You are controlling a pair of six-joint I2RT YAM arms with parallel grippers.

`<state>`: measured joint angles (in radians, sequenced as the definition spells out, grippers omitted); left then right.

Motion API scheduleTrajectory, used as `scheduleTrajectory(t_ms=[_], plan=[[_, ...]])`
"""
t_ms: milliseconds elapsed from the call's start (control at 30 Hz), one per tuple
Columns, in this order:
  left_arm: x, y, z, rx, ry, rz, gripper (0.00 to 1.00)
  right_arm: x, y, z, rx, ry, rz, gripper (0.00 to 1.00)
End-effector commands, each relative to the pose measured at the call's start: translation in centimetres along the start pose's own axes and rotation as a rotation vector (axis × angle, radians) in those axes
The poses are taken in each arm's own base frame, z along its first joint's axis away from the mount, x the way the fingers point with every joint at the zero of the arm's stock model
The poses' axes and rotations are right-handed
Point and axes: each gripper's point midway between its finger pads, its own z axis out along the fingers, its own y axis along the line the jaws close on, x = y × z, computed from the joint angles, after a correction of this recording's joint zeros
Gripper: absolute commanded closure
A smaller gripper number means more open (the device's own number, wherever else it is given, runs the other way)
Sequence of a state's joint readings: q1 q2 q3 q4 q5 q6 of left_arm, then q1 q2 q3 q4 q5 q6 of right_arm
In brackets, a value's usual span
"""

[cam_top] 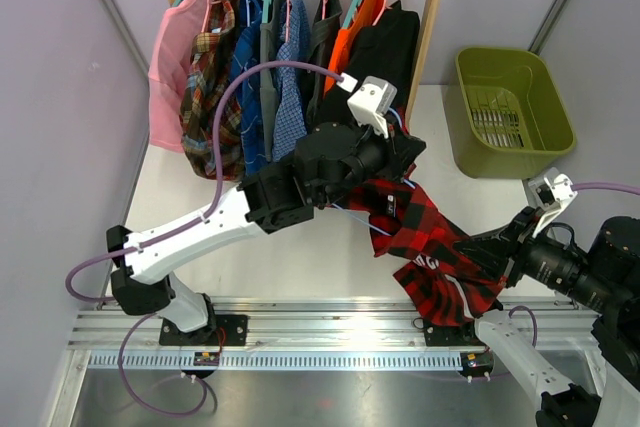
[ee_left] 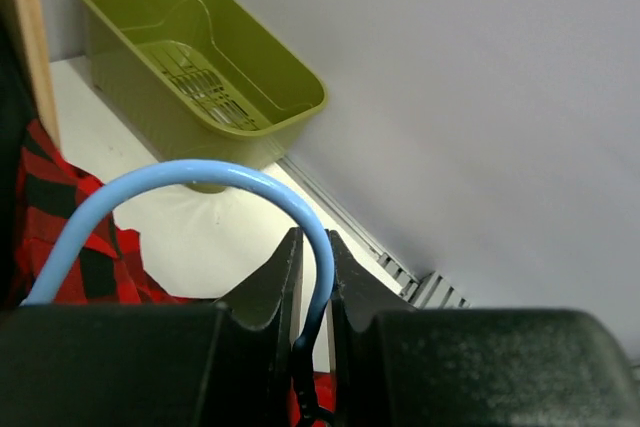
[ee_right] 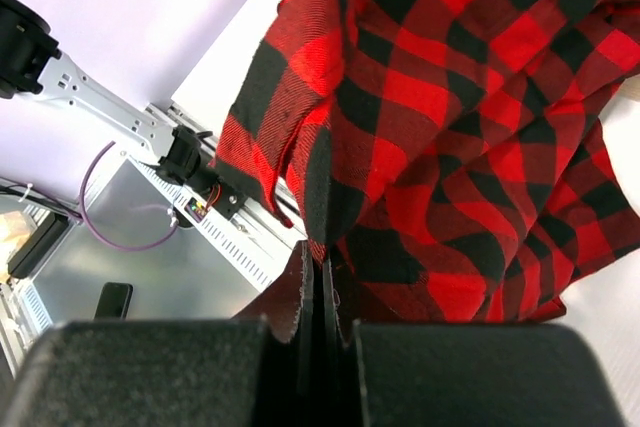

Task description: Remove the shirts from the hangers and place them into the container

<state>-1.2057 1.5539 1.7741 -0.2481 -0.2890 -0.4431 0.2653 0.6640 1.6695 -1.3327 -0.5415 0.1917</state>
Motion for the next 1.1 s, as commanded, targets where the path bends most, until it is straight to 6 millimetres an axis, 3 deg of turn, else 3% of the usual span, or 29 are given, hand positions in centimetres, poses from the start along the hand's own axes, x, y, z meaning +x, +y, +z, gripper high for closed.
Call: scheduleTrajectory(t_ms=[0, 100, 133, 167, 233, 267, 433, 600, 700, 733, 800, 967, 1067], plan=[[-5.7, -0.9, -4.1, -0.004, -0.126, 0.045, 1.00, -2.1, 0.4, 0.1, -0.008, -0.078, -0.032, 1.00], [-8.5, 0.1, -5.7, -0.060, -0.190, 0.090, 1.00, -2.1, -0.1, 0.2, 0.014, -0.076, -0.028, 0.96], [-9.8, 0.4, -6.4, -0.086, -0.220, 0.096, 1.00, -2.1, -0.2, 0.2, 0.021, -0.076, -0.024, 0.81], [-10.5, 0.6, -6.8, -0.099, -0.234, 0.123, 1.00, -2.1, -0.3, 0.2, 0.025, -0.076, -0.022, 0.41], [-11.8, 1.0, -7.2, -0.126, -0.263, 0.151, 1.00, -2.1, -0.2, 0.2, 0.025, -0.078, -0.023, 0.24], [-13.1, 1.1, -7.9, -0.149, -0.294, 0.172, 1.00, -2.1, -0.2, 0.1, 0.024, -0.081, -0.023, 0.01], [-14.6, 1.7, -7.7, -0.204, -0.317, 0.219, 1.00, -2.1, 0.5, -0.2, -0.005, -0.090, -0.033, 0.00], [-15.8, 0.9, -8.3, -0.169, -0.333, 0.198, 1.00, -1.8, 0.0, 0.3, 0.001, -0.085, -0.029, 0.01], [-16.2, 1.1, -8.8, -0.179, -0.338, 0.207, 1.00, -1.8, -0.1, 0.5, -0.002, -0.089, -0.033, 0.48], [-16.2, 1.3, -8.9, -0.192, -0.339, 0.210, 1.00, -2.0, -0.5, 0.5, 0.021, -0.099, -0.032, 0.84], [-16.2, 1.4, -9.2, -0.192, -0.334, 0.207, 1.00, -2.1, -1.0, 0.6, 0.048, -0.108, -0.027, 1.00], [-16.4, 2.2, -10.3, -0.221, -0.339, 0.212, 1.00, -2.9, -2.5, 0.1, 0.147, -0.156, -0.020, 1.00], [-16.0, 4.0, -11.2, -0.297, -0.334, 0.246, 1.00, -4.6, -5.1, -2.4, 0.351, -0.288, 0.006, 1.00]])
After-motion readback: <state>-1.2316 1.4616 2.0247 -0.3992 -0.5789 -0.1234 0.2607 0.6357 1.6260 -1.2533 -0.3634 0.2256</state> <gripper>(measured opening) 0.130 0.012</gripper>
